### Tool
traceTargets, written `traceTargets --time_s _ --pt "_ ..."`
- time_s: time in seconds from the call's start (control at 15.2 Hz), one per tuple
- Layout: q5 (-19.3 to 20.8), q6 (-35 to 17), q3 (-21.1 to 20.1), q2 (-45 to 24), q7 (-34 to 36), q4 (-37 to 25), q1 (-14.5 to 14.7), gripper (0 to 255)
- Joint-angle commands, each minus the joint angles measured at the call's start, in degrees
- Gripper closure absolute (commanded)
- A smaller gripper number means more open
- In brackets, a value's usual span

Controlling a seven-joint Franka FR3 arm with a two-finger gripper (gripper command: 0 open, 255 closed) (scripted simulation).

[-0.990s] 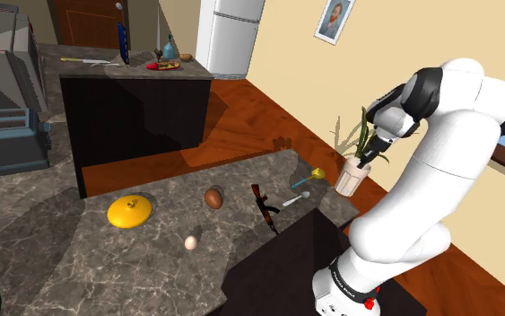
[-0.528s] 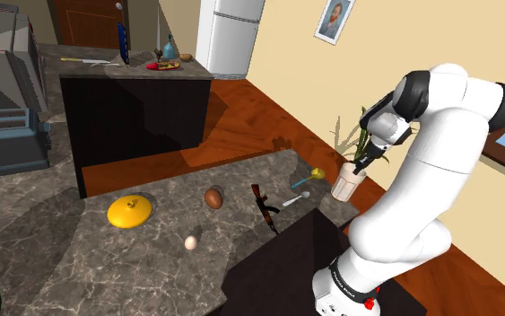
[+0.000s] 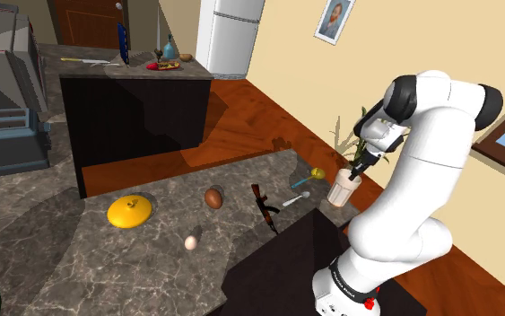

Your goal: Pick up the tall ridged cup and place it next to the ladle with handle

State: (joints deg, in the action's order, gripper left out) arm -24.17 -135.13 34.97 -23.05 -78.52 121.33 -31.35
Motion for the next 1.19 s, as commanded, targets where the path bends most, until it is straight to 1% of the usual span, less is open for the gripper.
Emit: traceTargets --time_s 0.0,0.73,1.12 --pt "-1.22 -1.11 -0.75 -1.29 -0.83 0.02 -0.55 255" --pt "-7.19 -6.29 -5.14 -8.26 -5.01 -0.84 -3.83 255" --pt "-7.18 -6.29 -5.14 -8.26 -5.01 -0.84 -3.84 255"
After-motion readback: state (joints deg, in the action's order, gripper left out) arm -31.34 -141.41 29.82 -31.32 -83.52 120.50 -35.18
